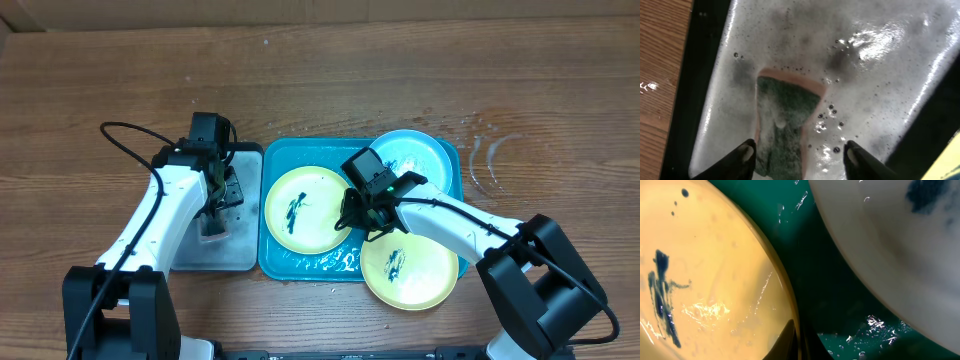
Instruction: Clean dirty plates on tray and stack at the side
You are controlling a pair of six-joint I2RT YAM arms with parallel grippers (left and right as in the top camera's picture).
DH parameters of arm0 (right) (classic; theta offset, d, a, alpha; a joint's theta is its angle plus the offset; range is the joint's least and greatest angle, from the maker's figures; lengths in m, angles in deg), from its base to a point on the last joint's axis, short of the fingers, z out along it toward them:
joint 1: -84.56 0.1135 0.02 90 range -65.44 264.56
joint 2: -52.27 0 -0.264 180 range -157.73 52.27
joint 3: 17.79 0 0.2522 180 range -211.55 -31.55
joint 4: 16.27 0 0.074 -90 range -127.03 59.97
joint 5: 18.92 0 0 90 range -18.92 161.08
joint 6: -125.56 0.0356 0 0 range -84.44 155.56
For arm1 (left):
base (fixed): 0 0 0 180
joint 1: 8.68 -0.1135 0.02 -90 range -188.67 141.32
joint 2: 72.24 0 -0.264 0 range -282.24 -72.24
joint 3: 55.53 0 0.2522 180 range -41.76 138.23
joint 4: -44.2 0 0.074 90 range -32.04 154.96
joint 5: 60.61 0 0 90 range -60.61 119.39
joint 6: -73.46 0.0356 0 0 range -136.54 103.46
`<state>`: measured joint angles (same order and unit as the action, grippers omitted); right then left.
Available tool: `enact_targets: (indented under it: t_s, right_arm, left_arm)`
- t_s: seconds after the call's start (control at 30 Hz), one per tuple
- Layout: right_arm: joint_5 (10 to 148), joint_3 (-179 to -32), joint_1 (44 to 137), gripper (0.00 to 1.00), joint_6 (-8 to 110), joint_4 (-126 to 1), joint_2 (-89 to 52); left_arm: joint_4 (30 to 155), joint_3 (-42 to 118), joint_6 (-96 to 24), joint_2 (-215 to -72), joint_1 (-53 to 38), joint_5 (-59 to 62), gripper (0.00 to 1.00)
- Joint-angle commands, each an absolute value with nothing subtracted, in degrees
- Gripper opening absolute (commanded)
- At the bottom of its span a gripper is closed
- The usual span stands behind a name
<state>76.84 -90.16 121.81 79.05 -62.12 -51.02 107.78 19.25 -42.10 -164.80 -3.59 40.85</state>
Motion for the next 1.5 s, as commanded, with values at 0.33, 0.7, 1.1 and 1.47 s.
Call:
enact_targets:
  t_s: [0.33,0.7,1.1,1.47]
  right_arm:
    - [75.8,-89.6,122.1,0.04,79.1,-62.6,-51.0]
    - [75.8,-89.6,122.1,0.04,79.1,-62.8,-51.0]
    - [75.8,-89.6,122.1,0.04,79.1,-62.7,-51.0]
    - [75.6,-89.6,122.1,0.04,79.0,-62.6,-51.0]
  left_arm:
    - [98.9,10.2,-41.7,-164.8,-6.5,37.2,0.48]
    - [98.2,10.0,-43.0,-164.8,-6.5,38.7,0.15]
    - [98.3,9.6,-43.7,-166.0,-6.5,39.9,0.06]
    - [97.3,9.6,-39.7,-167.7,-6.5,39.8,0.04]
